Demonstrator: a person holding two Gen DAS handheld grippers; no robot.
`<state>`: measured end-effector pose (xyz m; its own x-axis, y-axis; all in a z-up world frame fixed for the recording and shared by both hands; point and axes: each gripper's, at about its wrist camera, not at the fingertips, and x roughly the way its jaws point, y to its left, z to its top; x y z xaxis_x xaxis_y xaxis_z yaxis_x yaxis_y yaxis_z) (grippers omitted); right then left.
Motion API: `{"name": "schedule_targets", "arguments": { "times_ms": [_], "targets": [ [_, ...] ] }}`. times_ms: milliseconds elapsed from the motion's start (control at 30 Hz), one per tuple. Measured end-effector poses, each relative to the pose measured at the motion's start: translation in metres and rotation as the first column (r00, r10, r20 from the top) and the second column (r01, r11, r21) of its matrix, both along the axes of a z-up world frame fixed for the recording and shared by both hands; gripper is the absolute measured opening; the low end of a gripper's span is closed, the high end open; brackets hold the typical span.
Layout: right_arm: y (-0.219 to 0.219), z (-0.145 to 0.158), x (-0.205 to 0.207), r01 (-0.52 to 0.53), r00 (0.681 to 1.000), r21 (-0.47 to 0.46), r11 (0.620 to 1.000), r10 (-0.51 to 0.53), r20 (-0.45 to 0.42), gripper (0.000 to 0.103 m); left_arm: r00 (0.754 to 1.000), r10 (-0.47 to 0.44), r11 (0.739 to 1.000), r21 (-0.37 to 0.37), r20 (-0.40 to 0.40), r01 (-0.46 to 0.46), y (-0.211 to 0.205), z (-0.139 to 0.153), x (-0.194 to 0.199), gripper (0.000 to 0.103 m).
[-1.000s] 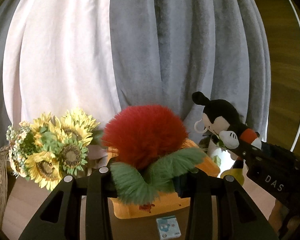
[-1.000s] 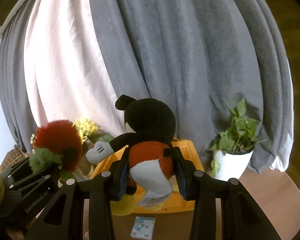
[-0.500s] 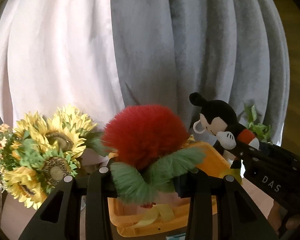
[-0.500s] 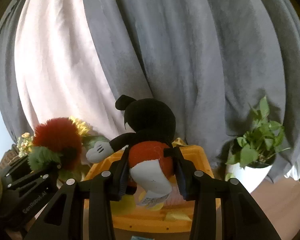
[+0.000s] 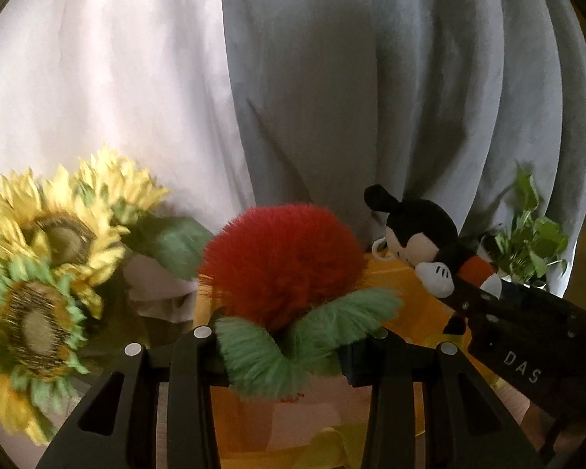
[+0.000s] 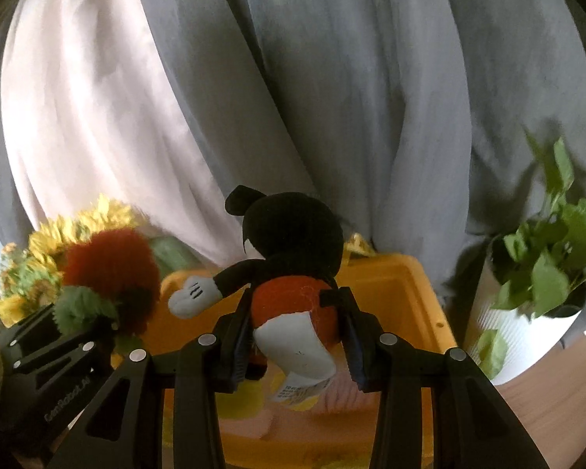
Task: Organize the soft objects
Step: 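Lift both plush toys and carry them over the orange crate, then open both tools to drop the plush toys into the crate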
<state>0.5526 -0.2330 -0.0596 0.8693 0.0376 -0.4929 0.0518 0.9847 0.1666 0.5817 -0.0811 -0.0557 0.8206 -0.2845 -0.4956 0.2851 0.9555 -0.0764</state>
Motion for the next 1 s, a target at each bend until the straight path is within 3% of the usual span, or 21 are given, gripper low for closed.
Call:
{"name": "schedule_targets", "arguments": {
  "times_ms": [400, 567, 733, 800, 1000],
  "targets": [
    [0.007, -0.034, 0.020, -0.040, 0.991, -0.034, 0.999, 0.035, -0.131, 0.042, 0.995, -0.018, 1.000, 0.007, -0.101, 0.019, -0.003, -0.033, 0.014, 0.038],
    [0.003, -0.046, 0.022, -0.051, 0.979, -0.005, 0.999, 0.049, -0.199, 0.042, 0.992, -0.023, 1.000, 0.019, -0.121, 0.025, -0.005, -0.040, 0.015, 0.041],
    [-0.004, -0.048, 0.023, -0.031, 0.976, 0.026, 0.999, 0.036, -0.217, 0.055, 0.990, -0.026, 0.999, 0.029, -0.137, 0.030, -0.010, -0.042, 0.019, 0.056],
    [-0.005, -0.047, 0.022, -0.014, 0.976, 0.014, 1.000, 0.016, -0.216, 0.059, 0.991, -0.021, 0.999, 0.037, -0.131, 0.026, -0.011, -0.041, 0.018, 0.059],
    [-0.015, -0.037, 0.016, 0.030, 0.979, 0.006, 1.000, -0.028, -0.199, 0.061, 0.995, -0.011, 0.999, 0.049, -0.104, 0.017, -0.011, -0.031, 0.009, 0.066]
  ]
}}
